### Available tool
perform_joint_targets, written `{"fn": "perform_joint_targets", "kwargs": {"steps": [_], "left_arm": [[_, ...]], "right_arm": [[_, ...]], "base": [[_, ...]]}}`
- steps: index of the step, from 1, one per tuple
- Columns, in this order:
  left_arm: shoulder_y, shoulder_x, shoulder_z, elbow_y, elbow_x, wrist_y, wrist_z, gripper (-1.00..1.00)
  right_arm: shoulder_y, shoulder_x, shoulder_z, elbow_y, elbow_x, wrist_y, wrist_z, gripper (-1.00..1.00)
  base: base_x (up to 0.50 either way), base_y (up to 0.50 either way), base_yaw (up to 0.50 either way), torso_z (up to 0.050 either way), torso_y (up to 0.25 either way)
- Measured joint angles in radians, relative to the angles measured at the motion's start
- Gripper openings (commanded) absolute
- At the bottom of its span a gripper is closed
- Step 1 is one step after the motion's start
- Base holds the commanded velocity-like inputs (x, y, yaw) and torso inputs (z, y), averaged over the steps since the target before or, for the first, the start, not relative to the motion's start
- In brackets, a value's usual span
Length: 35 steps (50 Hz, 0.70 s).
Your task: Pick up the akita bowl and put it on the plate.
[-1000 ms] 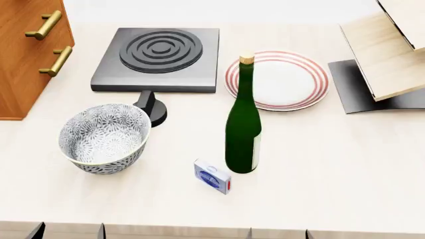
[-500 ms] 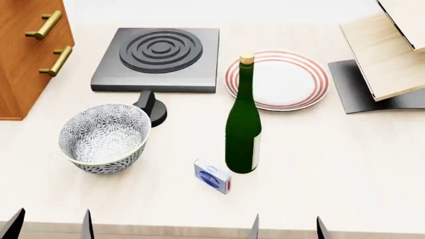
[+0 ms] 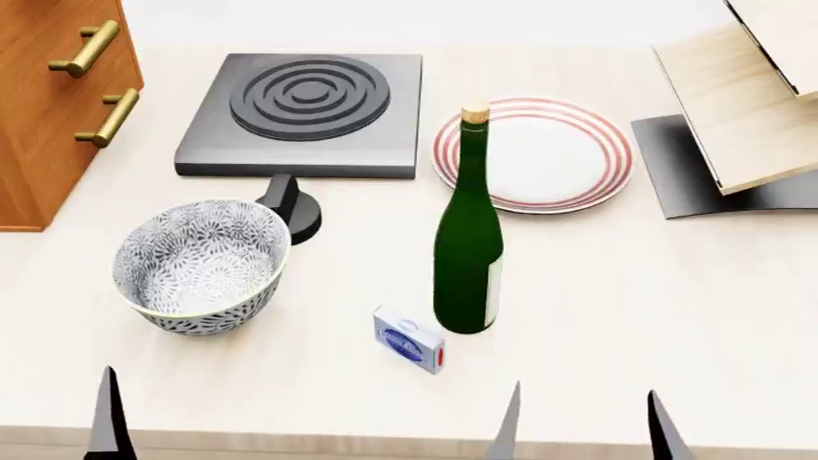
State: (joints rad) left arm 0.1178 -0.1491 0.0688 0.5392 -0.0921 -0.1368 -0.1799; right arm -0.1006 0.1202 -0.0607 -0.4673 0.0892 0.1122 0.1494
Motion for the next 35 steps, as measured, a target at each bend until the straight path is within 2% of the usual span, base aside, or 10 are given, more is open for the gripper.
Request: {"fn": "perform_joint_targets", "kwargs": {"steps": [35], "left_arm": [[0.019, -0.029, -0.073, 0.014, -0.086, 0.041, -0.047, 1.00]], "right_arm": [[-0.001, 0.035, 0.018, 0.004, 0.081, -0.008, 0.032, 1.00]], "base": [[0.00, -0.02, 0.00, 0.000, 0.000]]}}
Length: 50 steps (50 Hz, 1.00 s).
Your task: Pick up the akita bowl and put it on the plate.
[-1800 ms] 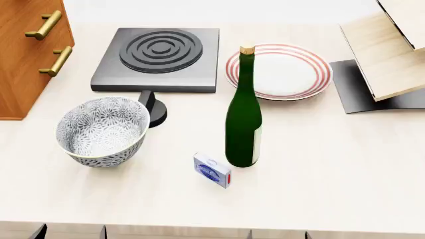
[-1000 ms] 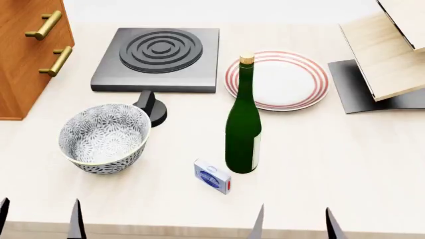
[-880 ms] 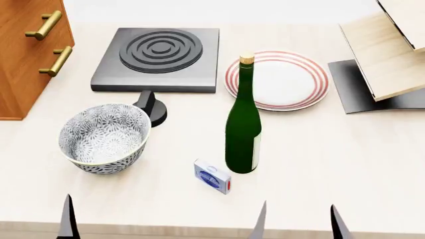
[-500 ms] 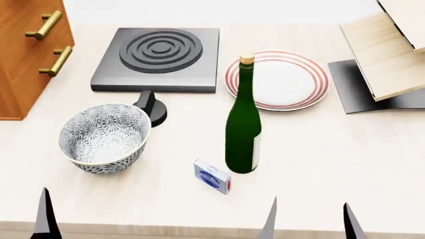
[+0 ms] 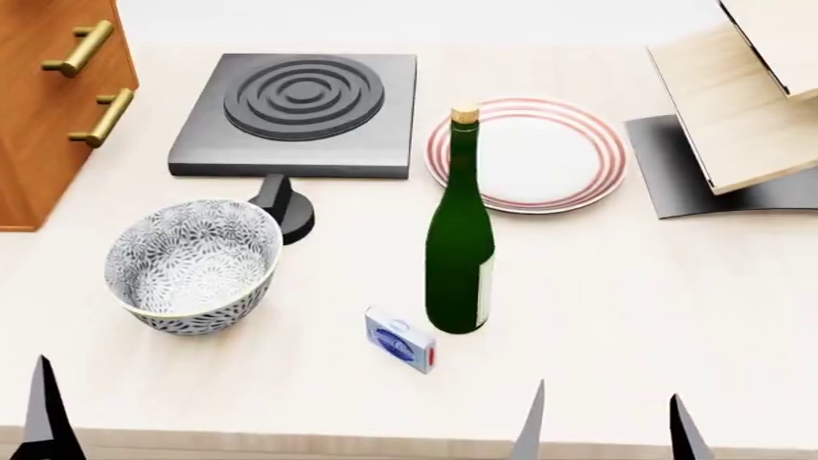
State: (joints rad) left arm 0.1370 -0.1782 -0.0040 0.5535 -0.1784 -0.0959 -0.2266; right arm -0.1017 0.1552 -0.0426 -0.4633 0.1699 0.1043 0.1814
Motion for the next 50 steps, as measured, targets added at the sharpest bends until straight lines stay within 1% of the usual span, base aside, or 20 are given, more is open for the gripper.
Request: {"fn": "perform_joint_targets", "kwargs": {"steps": [35, 50], "left_arm": [[-0.003, -0.020, 0.011, -0.032, -0.023, 0.026, -0.019, 1.00], [-0.002, -0.027, 0.016, -0.044, -0.030, 0.041, -0.025, 1.00]], "right_arm": [[0.007, 0.024, -0.033, 0.011, 0.020, -0.003, 0.019, 1.00], [0.003, 0.029, -0.055, 0.017, -0.016, -0.025, 0.046, 1.00]], "base": [[0.00, -0.22, 0.00, 0.000, 0.000], [0.00, -0.01, 0.00, 0.000, 0.000]]}}
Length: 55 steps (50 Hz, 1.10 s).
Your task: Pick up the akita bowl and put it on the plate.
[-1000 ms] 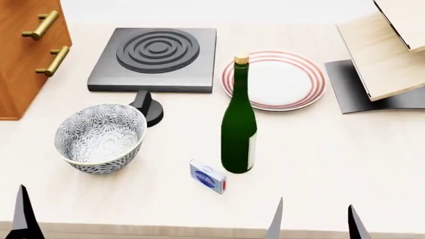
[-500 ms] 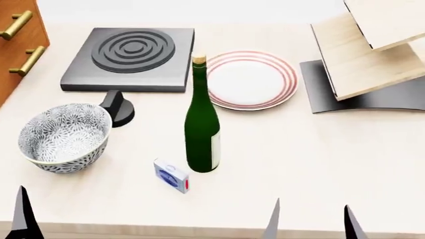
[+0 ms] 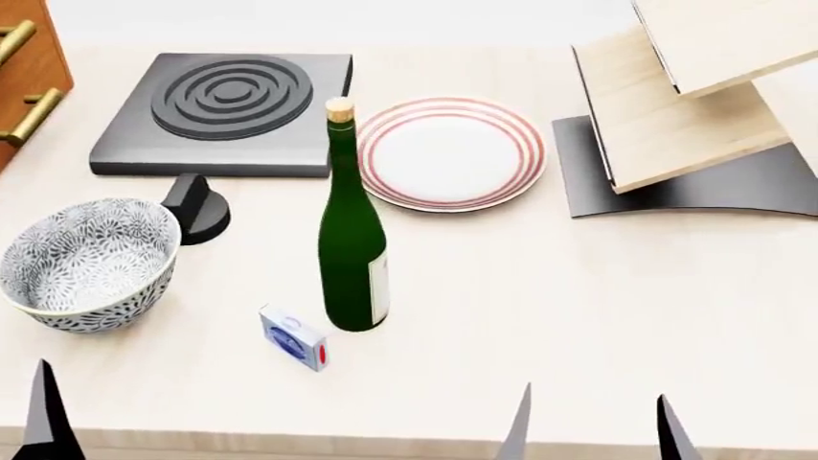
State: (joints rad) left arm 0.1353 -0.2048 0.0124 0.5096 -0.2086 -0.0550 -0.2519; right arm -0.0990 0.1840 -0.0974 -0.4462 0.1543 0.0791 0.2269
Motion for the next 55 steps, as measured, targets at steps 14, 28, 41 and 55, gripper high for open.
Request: {"fn": "perform_joint_targets", "kwargs": {"steps": [14, 28, 41, 55], "left_arm": [[0.004, -0.007, 0.006, -0.009, -0.003, 0.019, -0.005, 1.00], [0.004, -0.013, 0.016, -0.017, -0.004, 0.031, -0.009, 1.00], [0.005, -0.019, 0.023, -0.025, -0.005, 0.040, -0.014, 1.00], [0.005, -0.025, 0.030, -0.029, -0.007, 0.046, -0.021, 1.00]], "right_arm": [[-0.006, 0.007, -0.022, 0.001, -0.024, -0.020, 0.014, 1.00], [-0.004, 0.016, -0.035, 0.005, -0.025, -0.023, 0.021, 1.00], [-0.003, 0.022, -0.045, 0.006, -0.024, -0.023, 0.029, 1.00], [-0.002, 0.029, -0.056, 0.007, -0.022, -0.025, 0.036, 1.00]], "base": [[0.04, 0.00, 0.00, 0.000, 0.000], [0.10, 0.00, 0.00, 0.000, 0.000], [0.12, -0.02, 0.00, 0.000, 0.000], [0.12, -0.03, 0.00, 0.000, 0.000]]}}
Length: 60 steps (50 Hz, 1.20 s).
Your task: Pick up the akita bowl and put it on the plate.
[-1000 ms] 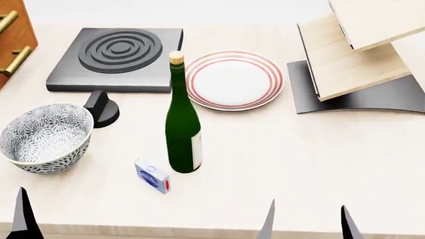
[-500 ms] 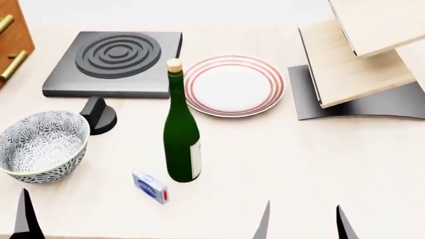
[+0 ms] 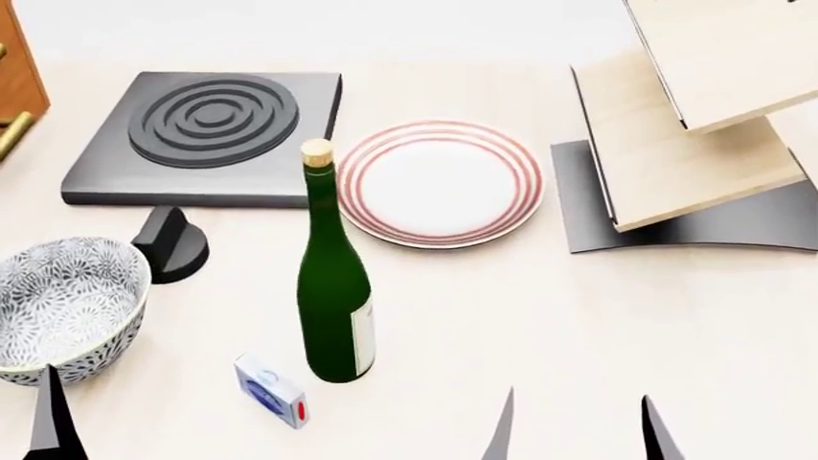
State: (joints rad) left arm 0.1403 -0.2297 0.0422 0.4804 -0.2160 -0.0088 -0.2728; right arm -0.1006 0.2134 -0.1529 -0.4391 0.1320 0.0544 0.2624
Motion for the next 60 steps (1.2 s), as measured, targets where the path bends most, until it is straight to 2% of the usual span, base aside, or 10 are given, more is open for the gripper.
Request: {"fn": "perform_joint_targets", "kwargs": {"steps": [38, 60], "left_arm": [[-0.002, -0.015, 0.019, -0.015, -0.006, 0.014, -0.016, 1.00], [-0.004, -0.023, 0.027, -0.022, -0.010, 0.021, -0.025, 1.00]], "right_arm": [[0.008, 0.018, -0.034, 0.007, -0.009, 0.006, 0.025, 1.00], [0.012, 0.034, -0.055, 0.008, -0.001, 0.000, 0.040, 1.00]], "base": [[0.04, 0.00, 0.00, 0.000, 0.000], [0.19, 0.00, 0.00, 0.000, 0.000]]}}
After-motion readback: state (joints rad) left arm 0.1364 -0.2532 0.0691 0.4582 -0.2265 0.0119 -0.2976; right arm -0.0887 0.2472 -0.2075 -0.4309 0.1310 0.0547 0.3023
